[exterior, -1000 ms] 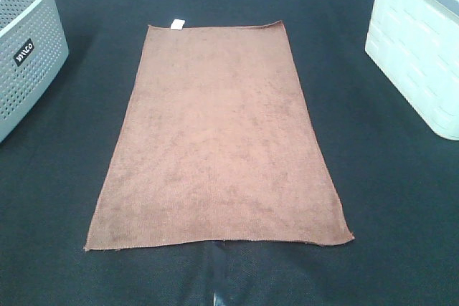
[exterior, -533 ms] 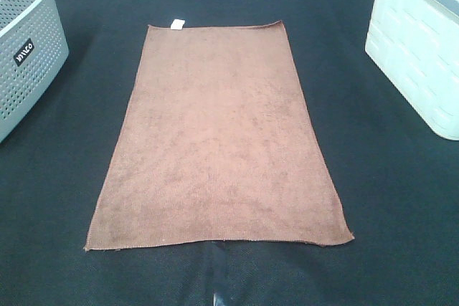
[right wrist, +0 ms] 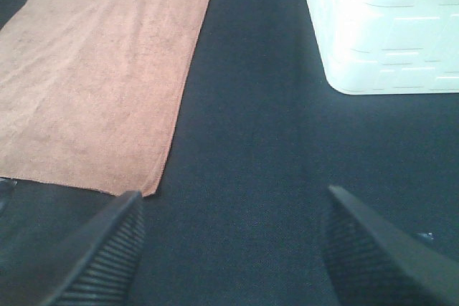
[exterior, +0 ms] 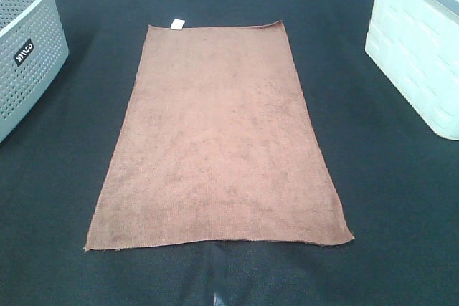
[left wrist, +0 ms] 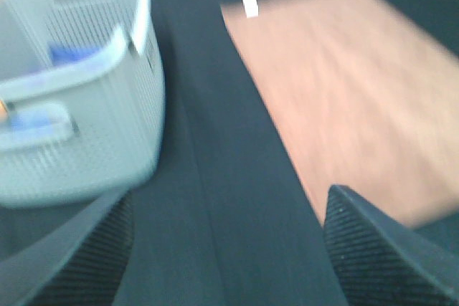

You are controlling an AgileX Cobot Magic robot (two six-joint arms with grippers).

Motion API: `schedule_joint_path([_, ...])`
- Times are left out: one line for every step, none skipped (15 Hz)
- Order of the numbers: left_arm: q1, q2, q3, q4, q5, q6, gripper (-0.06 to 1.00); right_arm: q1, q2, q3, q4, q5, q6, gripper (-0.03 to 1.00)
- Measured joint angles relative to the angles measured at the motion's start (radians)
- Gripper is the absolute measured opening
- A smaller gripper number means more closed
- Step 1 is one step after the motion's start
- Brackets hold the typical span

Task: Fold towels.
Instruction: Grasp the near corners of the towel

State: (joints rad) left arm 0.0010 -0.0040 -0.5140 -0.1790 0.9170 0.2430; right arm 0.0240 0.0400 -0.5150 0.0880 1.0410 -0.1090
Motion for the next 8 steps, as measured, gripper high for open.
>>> schedule_joint_path([0.0,0.009,0.007,-0.007,-0.11,-0.034,0.71,0.0,0.071,-0.017,0.0,-0.028,0.0,0.66])
schedule_joint_path([0.0,0.039,0.021,-0.022,-0.18,-0.057,0.71,0.0,0.129,-0.035,0.0,-0.052,0.0,0.66])
schedule_joint_path([0.0,0.118,0.037,-0.034,-0.252,-0.067,0.71,0.0,0.205,-0.057,-0.001,-0.074,0.001,0.66])
schedule_joint_path([0.0,0.193,0.038,-0.042,-0.298,-0.069,0.71,0.0,0.326,-0.101,-0.007,-0.095,0.025,0.66])
schedule_joint_path([0.0,0.264,0.038,-0.063,-0.333,-0.069,0.71,0.0,0.409,-0.136,-0.007,-0.1,0.045,0.66])
schedule_joint_path([0.0,0.368,0.038,-0.117,-0.364,-0.072,0.71,0.0,0.504,-0.172,-0.003,-0.1,0.057,0.66])
schedule_joint_path([0.0,0.458,0.038,-0.183,-0.378,-0.072,0.71,0.0,0.598,-0.201,0.01,-0.101,0.068,0.66])
schedule_joint_path([0.0,0.563,0.038,-0.268,-0.386,-0.068,0.71,0.0,0.681,-0.227,0.036,-0.098,0.071,0.66])
